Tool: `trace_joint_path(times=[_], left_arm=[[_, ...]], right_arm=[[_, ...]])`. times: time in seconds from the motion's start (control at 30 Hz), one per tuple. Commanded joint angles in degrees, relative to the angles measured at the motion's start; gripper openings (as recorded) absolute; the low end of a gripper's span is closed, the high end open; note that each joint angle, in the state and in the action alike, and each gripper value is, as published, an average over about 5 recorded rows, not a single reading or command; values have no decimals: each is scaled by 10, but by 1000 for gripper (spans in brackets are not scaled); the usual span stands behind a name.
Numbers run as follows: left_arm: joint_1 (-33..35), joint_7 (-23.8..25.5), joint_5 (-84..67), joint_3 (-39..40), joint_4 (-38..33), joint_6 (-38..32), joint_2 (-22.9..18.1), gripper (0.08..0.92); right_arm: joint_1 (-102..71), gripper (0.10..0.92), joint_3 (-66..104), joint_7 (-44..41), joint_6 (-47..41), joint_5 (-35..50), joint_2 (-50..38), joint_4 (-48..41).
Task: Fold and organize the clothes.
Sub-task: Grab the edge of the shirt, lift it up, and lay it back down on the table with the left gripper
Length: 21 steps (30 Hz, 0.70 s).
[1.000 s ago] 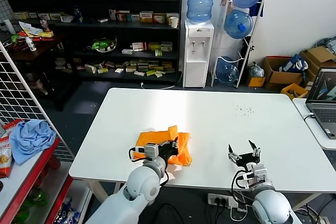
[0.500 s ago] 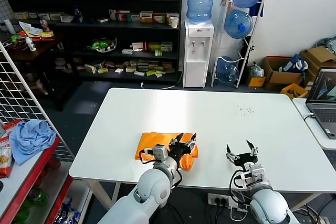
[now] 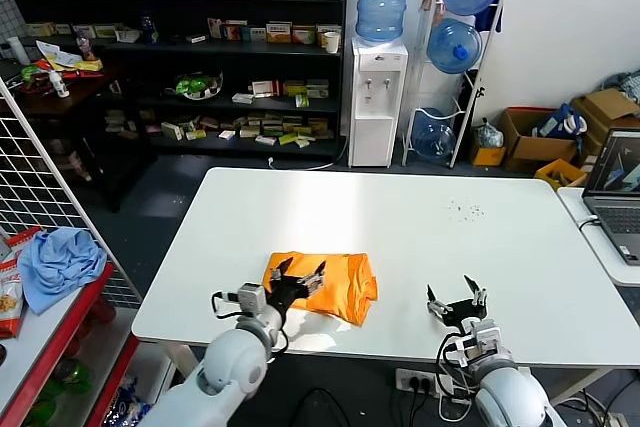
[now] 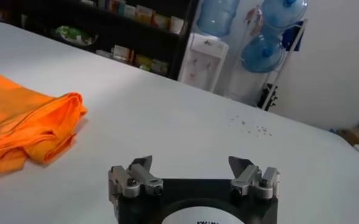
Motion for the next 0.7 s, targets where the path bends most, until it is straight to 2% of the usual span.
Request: trace_joint_path(times=[0.03,0.3,0.7], left_arm=[[14,81,-27,-96,28,83,87,823],[-44,109,-98,-106,98,131,85,823],[-77,120,-120,-84,132,159,54,823]], right_arm=[[-3,823,4,-4,0,1,-4,3],[-23,823,14,-11,2,-1,-4,10],[-29,823,19,-13,1,-3,-6,14]])
